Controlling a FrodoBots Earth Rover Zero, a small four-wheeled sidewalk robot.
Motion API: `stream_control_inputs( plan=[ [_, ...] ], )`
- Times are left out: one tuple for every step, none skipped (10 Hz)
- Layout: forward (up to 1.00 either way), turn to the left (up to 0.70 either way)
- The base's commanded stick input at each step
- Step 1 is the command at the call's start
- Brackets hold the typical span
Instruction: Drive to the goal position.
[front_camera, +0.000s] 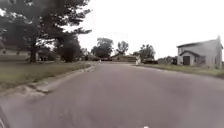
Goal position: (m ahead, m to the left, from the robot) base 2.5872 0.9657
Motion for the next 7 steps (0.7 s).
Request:
stream_control_inputs(
  plan=[
    [0.7, 0.36],
    [0.7, 0.36],
    [0.7, 0.36],
    [0.7, 0.24],
    [0.7, 0.01],
    [0.7, 0.01],
    [0.7, 0.01]
  ],
)
